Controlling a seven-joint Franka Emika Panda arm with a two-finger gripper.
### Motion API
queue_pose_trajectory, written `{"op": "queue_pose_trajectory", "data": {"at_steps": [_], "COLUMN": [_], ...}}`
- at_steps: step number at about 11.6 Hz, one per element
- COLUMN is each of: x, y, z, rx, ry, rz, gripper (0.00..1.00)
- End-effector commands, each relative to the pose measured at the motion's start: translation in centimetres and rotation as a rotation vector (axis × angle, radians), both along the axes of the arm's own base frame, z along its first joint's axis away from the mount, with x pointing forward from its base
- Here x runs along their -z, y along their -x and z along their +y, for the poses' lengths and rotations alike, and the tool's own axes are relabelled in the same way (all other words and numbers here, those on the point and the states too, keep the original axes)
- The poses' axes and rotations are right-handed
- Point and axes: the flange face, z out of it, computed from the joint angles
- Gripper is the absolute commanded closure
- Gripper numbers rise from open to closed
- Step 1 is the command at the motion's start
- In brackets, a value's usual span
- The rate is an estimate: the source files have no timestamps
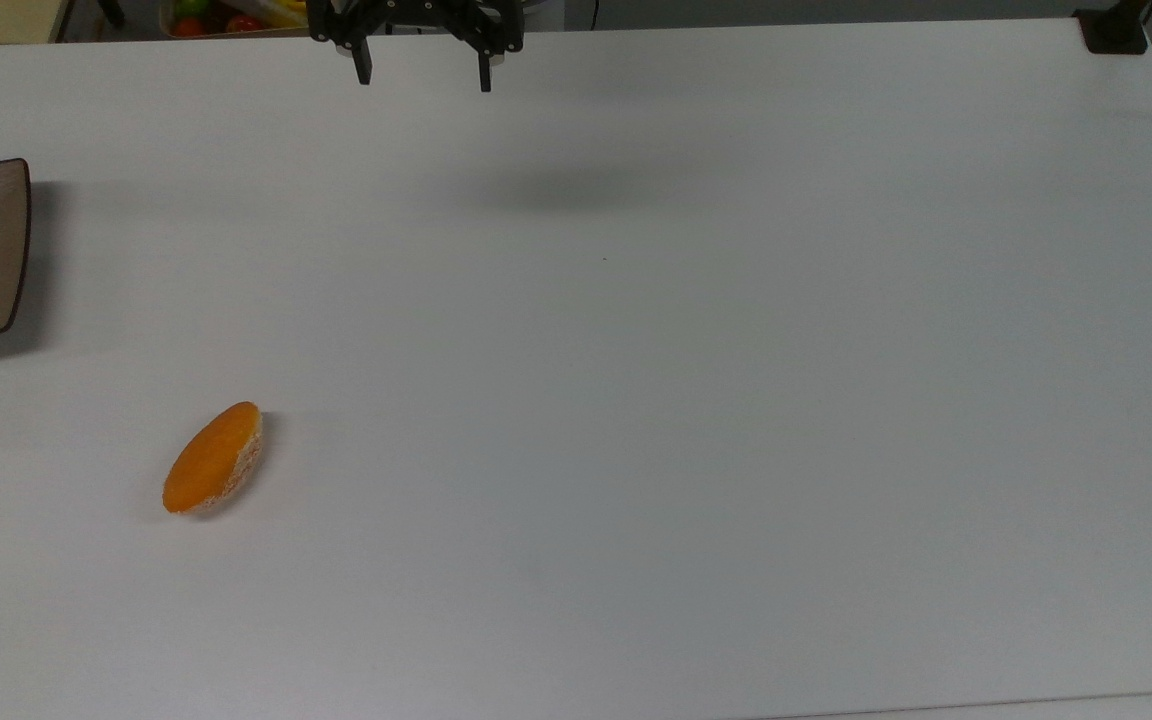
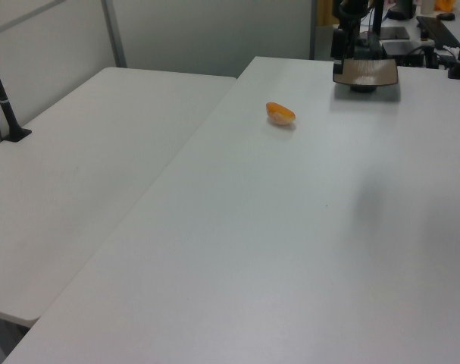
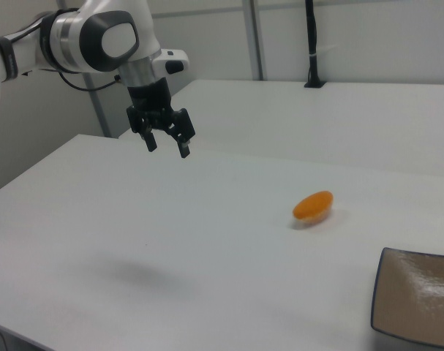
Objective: Bread is placed on a ceramic plate
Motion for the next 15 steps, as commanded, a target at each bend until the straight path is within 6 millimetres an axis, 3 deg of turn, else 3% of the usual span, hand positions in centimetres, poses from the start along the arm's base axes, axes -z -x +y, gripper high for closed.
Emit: {"op": "queue_pose_trajectory", "data": {"at_steps": [1, 9, 13, 15], "x": [-0.5, -0.6, -0.6, -0.2], "y": [1.0, 0.3, -1.4, -1.9], "z": [-0.5, -1.1, -3.0, -4.9], "rx": [0.010, 0.055, 0.204, 0.245], "ry": [-0.004, -0.008, -0.048, -0.048], "rz": [0.003, -0.012, -0.104, -0.117], "gripper": [0.00, 0.00, 0.00, 0.00]}}
